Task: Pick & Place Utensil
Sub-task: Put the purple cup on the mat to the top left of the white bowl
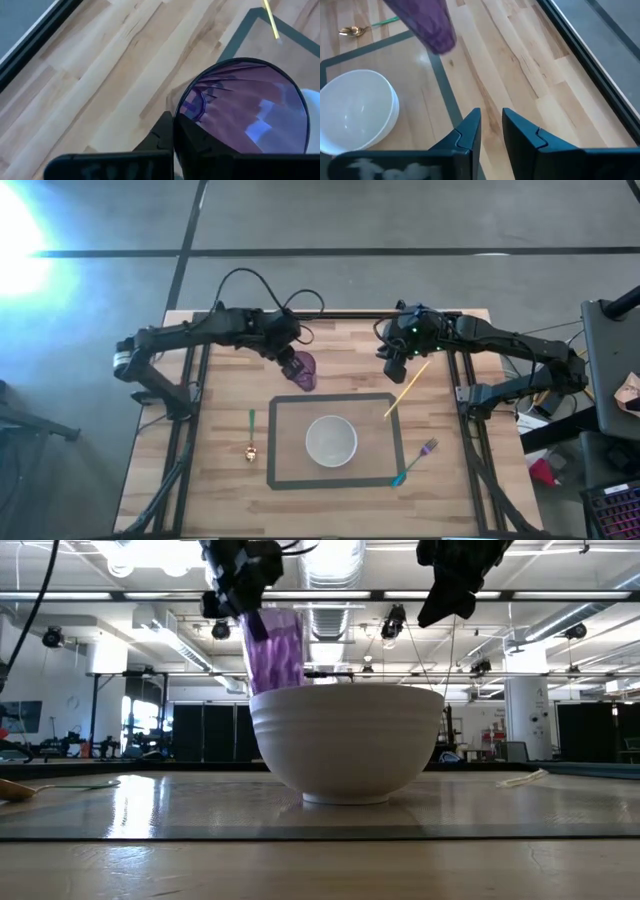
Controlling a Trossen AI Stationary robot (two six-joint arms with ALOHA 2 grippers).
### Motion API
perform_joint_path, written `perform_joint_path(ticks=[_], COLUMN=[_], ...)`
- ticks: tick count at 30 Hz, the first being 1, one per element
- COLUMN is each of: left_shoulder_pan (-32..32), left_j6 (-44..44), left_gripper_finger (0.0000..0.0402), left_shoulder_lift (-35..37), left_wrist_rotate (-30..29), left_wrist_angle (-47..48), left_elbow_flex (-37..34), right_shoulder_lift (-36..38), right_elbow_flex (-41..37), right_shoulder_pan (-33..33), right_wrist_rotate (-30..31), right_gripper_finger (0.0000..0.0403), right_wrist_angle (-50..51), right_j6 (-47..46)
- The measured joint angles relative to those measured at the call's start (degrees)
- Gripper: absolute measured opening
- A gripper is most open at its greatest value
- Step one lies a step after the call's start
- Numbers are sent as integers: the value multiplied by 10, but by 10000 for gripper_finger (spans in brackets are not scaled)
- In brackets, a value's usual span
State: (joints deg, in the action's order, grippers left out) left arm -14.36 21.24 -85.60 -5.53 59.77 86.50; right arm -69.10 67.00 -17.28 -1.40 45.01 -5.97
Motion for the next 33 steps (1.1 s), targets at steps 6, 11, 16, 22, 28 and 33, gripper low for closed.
perform_joint_path(ticks=[6, 11, 16, 22, 28, 33], left_shoulder_pan=[5, 24, 51, 76, 82, 86], left_j6=[16, 42, 72, 105, 119, 123], left_gripper_finger=[4, 3, 4, 4, 4, 4], left_shoulder_lift=[49, 86, 109, 112, 111, 110], left_wrist_rotate=[21, 23, 32, 43, 61, 79], left_wrist_angle=[39, 55, 57, 57, 23, -28], left_elbow_flex=[-12, -36, -67, -114, -161, -190], right_shoulder_lift=[2, 5, 8, 15, 24, 37], right_elbow_flex=[0, -1, -1, -1, -1, -1], right_shoulder_pan=[0, 0, 0, 0, 0, 0], right_wrist_rotate=[-1, -1, -1, 0, 0, 0], right_gripper_finger=[64, 66, 74, 82, 74, 65], right_wrist_angle=[22, 45, 50, 51, 58, 58], right_j6=[2, 1, 0, -3, -5, -5])
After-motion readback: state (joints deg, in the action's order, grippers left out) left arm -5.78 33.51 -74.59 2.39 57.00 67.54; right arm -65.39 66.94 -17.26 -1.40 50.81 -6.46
